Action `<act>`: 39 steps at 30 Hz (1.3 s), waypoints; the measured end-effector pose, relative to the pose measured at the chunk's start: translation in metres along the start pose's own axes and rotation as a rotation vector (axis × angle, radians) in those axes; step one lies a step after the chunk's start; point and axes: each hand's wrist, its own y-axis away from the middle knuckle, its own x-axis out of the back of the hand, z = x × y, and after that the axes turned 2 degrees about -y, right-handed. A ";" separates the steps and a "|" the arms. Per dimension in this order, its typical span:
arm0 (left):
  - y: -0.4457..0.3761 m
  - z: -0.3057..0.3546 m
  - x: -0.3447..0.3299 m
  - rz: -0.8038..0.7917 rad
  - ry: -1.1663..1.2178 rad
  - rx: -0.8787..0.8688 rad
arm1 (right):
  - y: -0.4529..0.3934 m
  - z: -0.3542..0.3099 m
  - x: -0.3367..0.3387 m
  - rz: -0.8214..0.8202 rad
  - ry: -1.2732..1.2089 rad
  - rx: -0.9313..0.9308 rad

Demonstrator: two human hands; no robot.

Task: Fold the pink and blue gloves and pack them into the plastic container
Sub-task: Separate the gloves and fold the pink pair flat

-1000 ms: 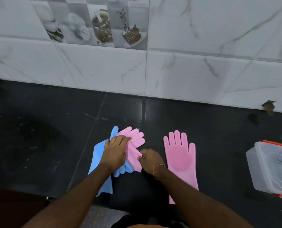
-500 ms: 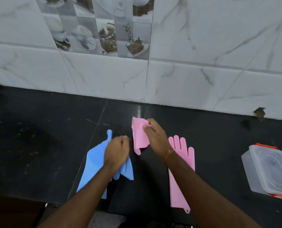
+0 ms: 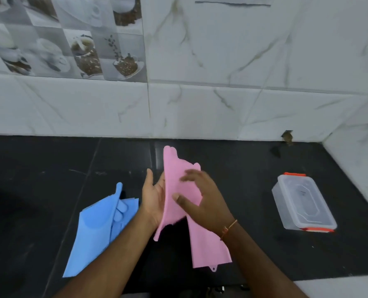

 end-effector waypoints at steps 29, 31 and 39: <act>-0.075 -0.179 0.041 -0.086 -2.334 -0.301 | 0.004 0.233 0.119 0.071 -0.123 -0.855; -0.077 -0.179 0.044 -0.083 -2.330 -0.332 | 0.005 0.240 0.114 0.026 0.292 -0.729; -0.083 -0.183 0.052 -0.056 -2.317 -0.416 | 0.044 0.275 0.075 -0.241 0.697 -0.262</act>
